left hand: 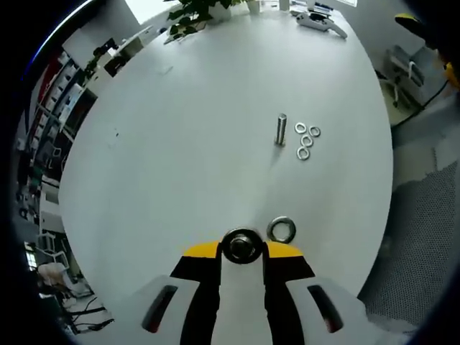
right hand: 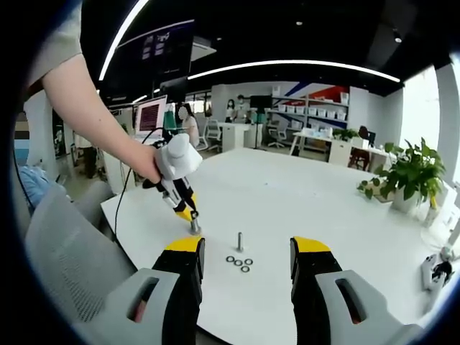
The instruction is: Place the washer onto the threaded stud by aligning its center hole with the stud, sliding it down to the base, and recovering from edge contact or off-axis alignment until the washer reaches the visible bottom stop.
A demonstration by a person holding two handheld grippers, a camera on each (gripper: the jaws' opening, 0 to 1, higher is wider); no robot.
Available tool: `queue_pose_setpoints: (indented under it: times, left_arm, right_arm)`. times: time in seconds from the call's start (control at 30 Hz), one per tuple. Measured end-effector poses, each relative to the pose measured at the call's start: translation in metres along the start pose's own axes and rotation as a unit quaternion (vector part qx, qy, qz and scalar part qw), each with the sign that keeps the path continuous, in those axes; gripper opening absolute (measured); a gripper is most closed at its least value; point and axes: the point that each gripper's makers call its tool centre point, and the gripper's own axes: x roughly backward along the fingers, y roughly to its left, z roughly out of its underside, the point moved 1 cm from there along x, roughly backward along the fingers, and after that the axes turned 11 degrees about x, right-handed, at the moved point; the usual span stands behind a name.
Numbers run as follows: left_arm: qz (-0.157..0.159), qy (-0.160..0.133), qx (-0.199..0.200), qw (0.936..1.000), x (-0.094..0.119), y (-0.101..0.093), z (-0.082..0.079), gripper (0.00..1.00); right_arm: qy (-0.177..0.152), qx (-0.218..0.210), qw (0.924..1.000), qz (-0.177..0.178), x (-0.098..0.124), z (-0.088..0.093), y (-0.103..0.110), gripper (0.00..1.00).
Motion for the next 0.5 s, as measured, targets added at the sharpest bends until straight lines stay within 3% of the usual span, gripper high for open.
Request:
queue_pose_setpoints:
  times: [0.17,0.3,0.5]
  left_arm:
    - [0.007,-0.002,0.018,0.9998,-0.003,0.002,0.001,0.20]
    - [0.021,-0.036,0.046,0.9981,0.004,0.001,-0.008,0.15]
    - [0.025,-0.075,0.072,0.9943,0.016,0.004,-0.008,0.17]
  right_arm:
    - [0.007,0.008,0.9999,-0.007,-0.002,0.002,0.004,0.50]
    - [0.017,0.016,0.9997,-0.012,-0.004,0.004,0.007,0.50]
    - [0.033,0.030,0.9988,-0.020,-0.006,0.009,0.012,0.51]
